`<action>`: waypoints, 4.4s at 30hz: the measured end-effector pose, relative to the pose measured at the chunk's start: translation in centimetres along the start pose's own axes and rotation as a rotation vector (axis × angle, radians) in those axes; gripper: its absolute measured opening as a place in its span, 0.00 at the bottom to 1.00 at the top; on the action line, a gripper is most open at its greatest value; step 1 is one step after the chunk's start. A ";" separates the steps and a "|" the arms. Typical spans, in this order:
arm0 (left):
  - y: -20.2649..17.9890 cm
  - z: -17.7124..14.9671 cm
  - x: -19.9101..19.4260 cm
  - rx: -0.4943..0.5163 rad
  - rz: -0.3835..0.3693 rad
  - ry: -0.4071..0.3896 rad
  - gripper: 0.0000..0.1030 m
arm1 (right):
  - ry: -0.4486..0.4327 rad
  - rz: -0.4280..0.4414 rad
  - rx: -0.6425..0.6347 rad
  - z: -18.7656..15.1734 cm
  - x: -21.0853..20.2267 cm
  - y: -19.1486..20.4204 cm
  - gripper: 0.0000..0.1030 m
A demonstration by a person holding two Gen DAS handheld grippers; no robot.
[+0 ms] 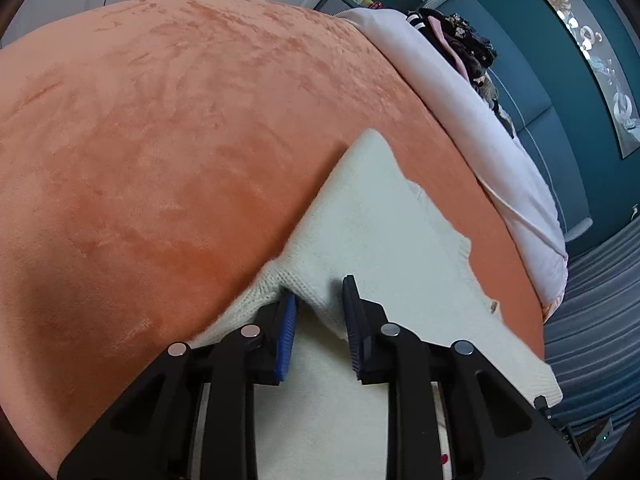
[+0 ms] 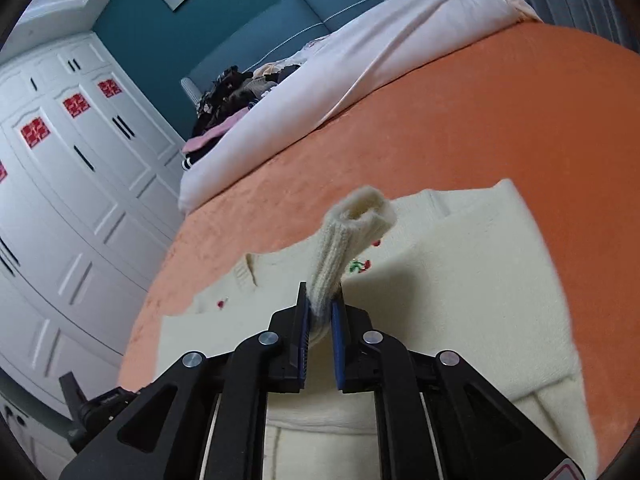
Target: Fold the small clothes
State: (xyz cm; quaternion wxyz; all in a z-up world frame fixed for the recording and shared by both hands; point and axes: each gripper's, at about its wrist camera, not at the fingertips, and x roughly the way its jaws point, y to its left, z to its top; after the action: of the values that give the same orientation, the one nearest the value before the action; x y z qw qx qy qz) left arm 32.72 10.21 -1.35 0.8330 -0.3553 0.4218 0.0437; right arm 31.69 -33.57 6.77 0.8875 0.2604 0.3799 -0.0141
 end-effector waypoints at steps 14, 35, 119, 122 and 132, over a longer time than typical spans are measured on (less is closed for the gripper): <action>0.2 -1.9 0.4 0.179 0.000 -0.112 0.19 | 0.005 -0.086 0.059 -2.0 1.3 -1.2 0.29; 4.1 -3.8 -7.6 0.155 -0.079 -0.034 0.66 | -0.002 -0.174 0.066 -9.2 -12.6 -5.4 0.59; 5.5 -10.5 -35.1 0.387 -0.278 0.161 0.11 | 0.098 0.283 -0.183 -18.9 -40.8 -4.2 0.09; 2.0 -7.7 -28.4 0.334 -0.266 0.062 0.42 | -0.062 0.231 -0.004 -14.0 -35.0 -7.1 0.15; 5.2 -7.0 -20.3 0.281 -0.052 0.067 0.84 | -0.121 -0.091 0.134 -17.4 -27.7 -8.4 0.72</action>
State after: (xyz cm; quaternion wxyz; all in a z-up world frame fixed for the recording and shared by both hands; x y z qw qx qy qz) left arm 13.07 14.24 7.96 0.8609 -0.2473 0.4420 -0.0491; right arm -1.46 -37.34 11.84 0.8878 0.3002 0.3354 -0.0954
